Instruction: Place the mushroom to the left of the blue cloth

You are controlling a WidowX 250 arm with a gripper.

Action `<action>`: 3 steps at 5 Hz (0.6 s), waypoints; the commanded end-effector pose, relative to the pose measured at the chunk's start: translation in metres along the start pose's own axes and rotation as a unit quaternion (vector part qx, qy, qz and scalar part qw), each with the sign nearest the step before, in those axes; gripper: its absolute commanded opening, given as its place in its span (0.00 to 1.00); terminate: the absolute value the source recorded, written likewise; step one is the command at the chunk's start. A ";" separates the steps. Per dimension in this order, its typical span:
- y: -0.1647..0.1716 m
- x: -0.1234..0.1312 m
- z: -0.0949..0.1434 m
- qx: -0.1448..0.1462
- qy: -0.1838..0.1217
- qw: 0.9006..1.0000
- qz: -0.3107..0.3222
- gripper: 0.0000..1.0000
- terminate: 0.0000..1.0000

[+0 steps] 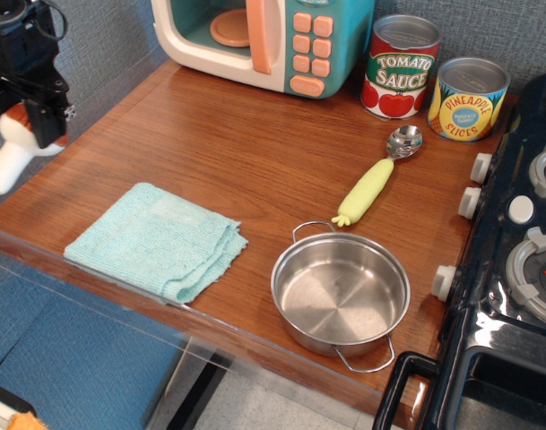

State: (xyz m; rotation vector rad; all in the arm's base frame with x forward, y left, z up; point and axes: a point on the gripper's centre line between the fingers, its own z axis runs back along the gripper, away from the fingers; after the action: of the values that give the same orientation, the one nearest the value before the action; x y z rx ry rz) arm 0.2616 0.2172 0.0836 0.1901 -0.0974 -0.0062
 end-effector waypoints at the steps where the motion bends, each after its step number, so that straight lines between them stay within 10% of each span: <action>1: 0.006 -0.011 0.034 -0.011 -0.041 0.999 0.011 1.00 0.00; 3: 0.007 -0.013 0.043 -0.021 -0.050 0.998 0.011 1.00 0.00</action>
State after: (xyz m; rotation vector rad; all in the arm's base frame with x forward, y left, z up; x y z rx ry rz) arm 0.2569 0.2153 0.0955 0.0971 -0.1452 -0.0004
